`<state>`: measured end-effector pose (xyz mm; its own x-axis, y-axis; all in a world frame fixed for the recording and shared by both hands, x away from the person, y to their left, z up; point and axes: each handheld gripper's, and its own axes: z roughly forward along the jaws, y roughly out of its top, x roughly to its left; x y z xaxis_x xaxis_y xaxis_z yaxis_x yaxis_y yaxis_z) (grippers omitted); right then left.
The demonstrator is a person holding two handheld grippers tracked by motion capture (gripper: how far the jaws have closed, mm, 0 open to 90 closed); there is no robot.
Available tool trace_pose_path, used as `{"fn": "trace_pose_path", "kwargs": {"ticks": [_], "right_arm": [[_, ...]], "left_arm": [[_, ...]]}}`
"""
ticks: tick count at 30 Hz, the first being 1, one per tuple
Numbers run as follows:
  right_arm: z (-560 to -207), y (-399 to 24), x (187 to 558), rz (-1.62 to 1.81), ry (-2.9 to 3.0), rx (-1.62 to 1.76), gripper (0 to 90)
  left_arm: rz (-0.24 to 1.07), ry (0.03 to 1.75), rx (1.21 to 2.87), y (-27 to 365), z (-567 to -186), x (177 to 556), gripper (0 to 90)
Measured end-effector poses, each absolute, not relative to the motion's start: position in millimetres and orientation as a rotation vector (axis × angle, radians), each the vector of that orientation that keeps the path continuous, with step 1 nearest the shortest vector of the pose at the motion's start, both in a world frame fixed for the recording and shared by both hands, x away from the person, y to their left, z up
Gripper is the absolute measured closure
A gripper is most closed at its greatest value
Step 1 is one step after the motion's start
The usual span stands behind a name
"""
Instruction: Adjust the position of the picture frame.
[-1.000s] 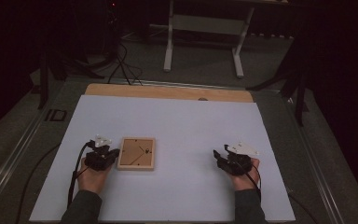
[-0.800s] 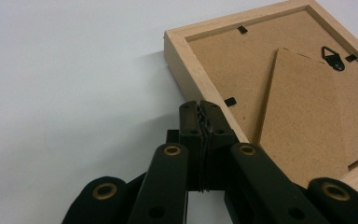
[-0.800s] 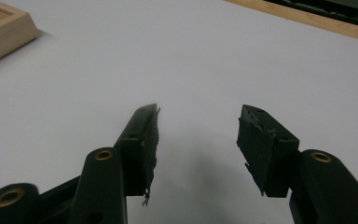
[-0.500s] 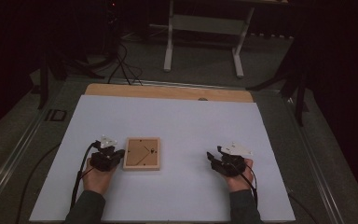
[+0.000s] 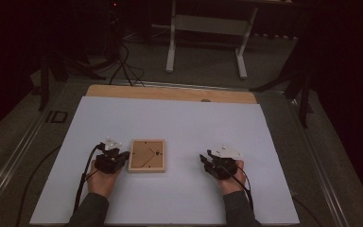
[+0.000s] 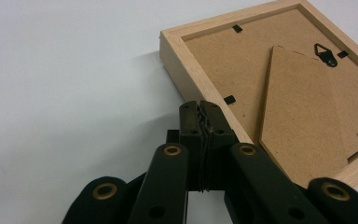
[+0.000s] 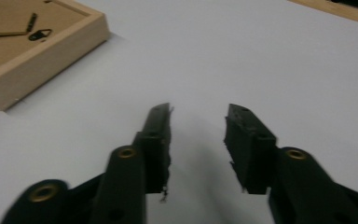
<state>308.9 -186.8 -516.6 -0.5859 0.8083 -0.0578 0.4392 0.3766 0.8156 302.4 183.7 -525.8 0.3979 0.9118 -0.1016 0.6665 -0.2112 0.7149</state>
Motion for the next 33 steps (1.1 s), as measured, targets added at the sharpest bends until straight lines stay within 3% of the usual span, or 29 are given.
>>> {"fn": "trace_pose_path", "kwargs": {"ticks": [6, 7, 10, 33], "right_arm": [[-517, -179, 307, 1.09, 2.204, 1.059, 77.8], [-517, -176, 306, 1.086, 2.22, 1.047, 84.1], [-518, -171, 305, 1.083, 2.235, 1.032, 88.3], [-535, -132, 297, 1.01, 2.413, 0.893, 89.7]], "left_arm": [[0.45, 1.329, 1.966, 175, -527, 302, 88.2], [0.455, 1.327, 1.966, 173, -527, 302, 88.0], [0.458, 1.317, 1.967, 169, -527, 302, 88.0], [0.441, 1.208, 2.054, 134, -534, 298, 88.7]]}}
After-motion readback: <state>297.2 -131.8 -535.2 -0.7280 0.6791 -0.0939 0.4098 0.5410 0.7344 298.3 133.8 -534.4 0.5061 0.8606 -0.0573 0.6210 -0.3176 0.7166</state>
